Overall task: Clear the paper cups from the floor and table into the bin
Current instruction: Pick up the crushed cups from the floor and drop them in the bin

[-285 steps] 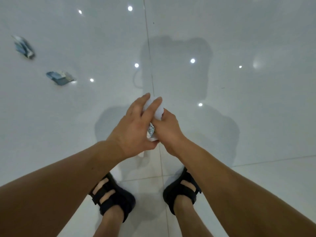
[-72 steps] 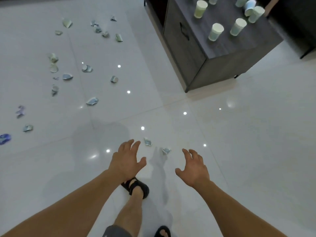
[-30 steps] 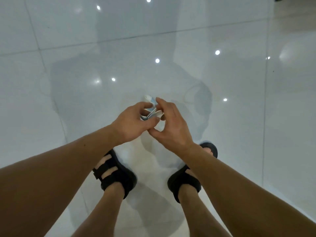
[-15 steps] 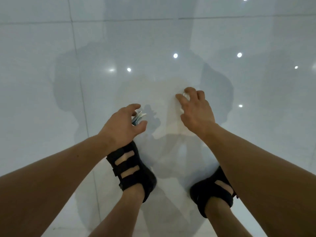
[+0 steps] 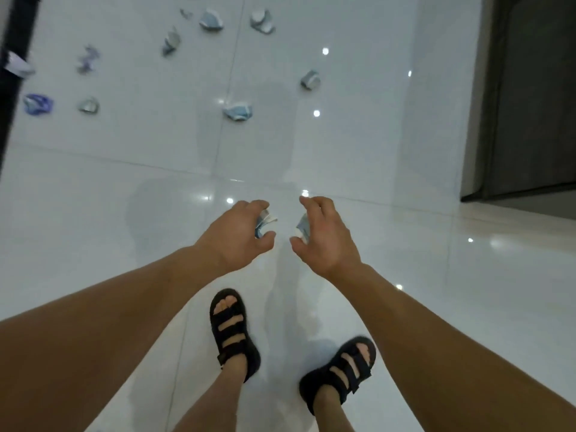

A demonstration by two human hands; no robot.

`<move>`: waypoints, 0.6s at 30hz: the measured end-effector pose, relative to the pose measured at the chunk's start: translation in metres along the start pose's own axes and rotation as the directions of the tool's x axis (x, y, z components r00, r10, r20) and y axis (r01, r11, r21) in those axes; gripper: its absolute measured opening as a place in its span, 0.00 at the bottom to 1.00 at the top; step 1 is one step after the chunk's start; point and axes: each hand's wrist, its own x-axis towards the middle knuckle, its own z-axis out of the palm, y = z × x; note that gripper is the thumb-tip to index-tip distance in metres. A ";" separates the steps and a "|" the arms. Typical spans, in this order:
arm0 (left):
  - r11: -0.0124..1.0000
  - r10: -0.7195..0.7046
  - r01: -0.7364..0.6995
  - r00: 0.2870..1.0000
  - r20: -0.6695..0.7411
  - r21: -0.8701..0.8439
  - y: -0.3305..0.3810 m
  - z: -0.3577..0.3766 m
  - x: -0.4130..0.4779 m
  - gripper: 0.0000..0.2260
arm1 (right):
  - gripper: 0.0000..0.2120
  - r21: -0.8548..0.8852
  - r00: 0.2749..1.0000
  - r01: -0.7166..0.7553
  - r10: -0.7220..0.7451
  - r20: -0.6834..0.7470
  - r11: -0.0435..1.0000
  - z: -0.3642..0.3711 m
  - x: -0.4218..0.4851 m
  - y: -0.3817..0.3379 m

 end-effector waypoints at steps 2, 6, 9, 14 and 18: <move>1.000 -0.008 0.006 0.997 -0.076 -0.026 0.027 -0.056 -0.028 0.27 | 0.35 -0.013 0.998 0.055 -0.055 -0.005 0.998 -0.052 -0.009 -0.051; 0.995 -0.036 0.019 0.982 -0.183 -0.094 0.068 -0.151 -0.108 0.27 | 0.37 -0.065 0.989 0.150 -0.149 0.024 0.987 -0.139 -0.046 -0.145; 0.986 -0.105 0.068 0.962 -0.253 -0.151 0.085 -0.207 -0.175 0.27 | 0.37 -0.092 0.979 0.200 -0.195 0.063 0.975 -0.184 -0.079 -0.202; 0.952 -0.260 0.168 0.884 -0.389 -0.254 0.096 -0.266 -0.288 0.27 | 0.36 -0.170 0.950 0.307 -0.289 0.119 0.936 -0.231 -0.131 -0.285; 0.913 -0.370 0.215 0.794 -0.483 -0.346 0.098 -0.274 -0.372 0.26 | 0.36 -0.231 0.879 0.473 -0.438 0.189 0.850 -0.244 -0.172 -0.336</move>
